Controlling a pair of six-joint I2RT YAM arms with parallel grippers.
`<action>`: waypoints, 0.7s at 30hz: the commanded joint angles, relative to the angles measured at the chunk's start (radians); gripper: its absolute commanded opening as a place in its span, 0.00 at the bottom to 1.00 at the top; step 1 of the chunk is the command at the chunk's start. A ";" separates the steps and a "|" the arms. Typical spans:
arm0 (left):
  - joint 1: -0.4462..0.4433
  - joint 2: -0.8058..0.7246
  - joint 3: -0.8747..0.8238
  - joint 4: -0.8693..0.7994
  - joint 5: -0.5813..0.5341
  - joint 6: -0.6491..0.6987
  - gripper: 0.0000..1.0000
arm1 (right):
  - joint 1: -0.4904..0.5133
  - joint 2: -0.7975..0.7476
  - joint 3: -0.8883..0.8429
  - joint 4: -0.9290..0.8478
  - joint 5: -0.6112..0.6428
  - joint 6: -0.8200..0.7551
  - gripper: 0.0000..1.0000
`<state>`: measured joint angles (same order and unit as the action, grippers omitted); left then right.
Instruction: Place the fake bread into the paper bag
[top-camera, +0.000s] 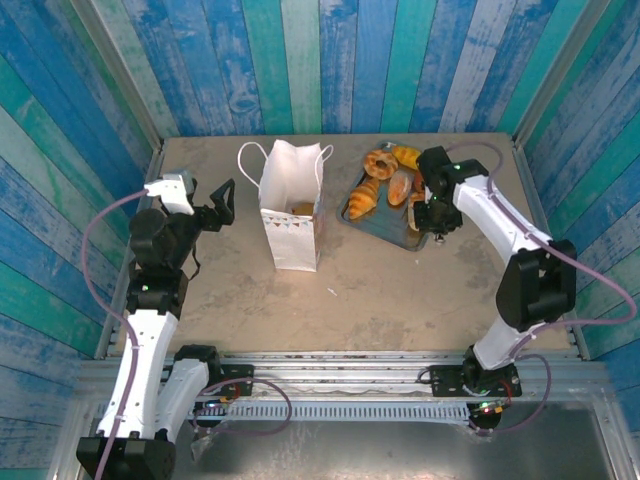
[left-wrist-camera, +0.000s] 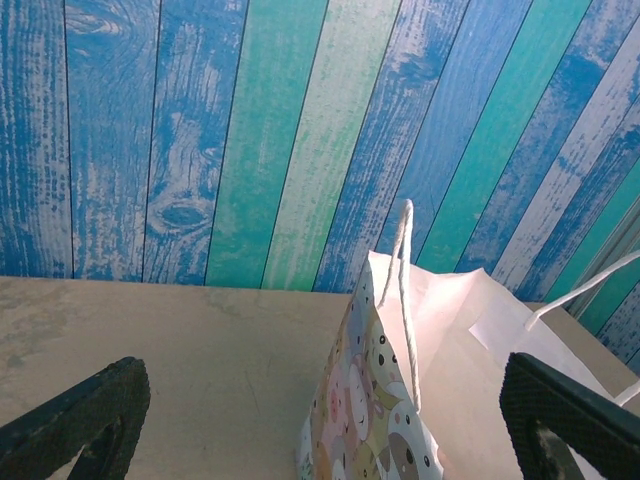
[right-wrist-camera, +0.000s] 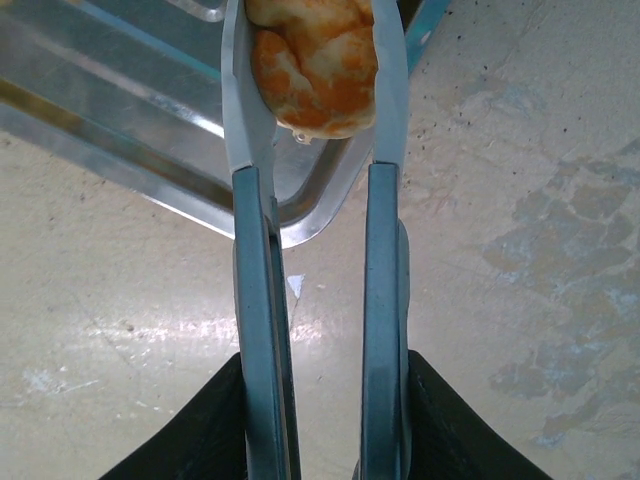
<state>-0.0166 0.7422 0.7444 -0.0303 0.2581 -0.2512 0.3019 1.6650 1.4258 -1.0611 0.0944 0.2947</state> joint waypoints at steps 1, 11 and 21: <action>0.006 0.035 0.046 -0.067 -0.048 -0.072 0.94 | 0.012 -0.078 -0.028 0.019 -0.015 -0.006 0.36; 0.006 0.196 0.378 -0.489 0.027 -0.110 0.98 | 0.022 -0.242 -0.089 0.021 -0.033 -0.022 0.35; 0.004 0.196 0.366 -0.501 0.071 -0.157 1.00 | 0.068 -0.393 -0.030 -0.016 -0.077 -0.031 0.35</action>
<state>-0.0147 0.9302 1.1187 -0.5117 0.2832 -0.3836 0.3397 1.3117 1.3460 -1.0618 0.0380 0.2760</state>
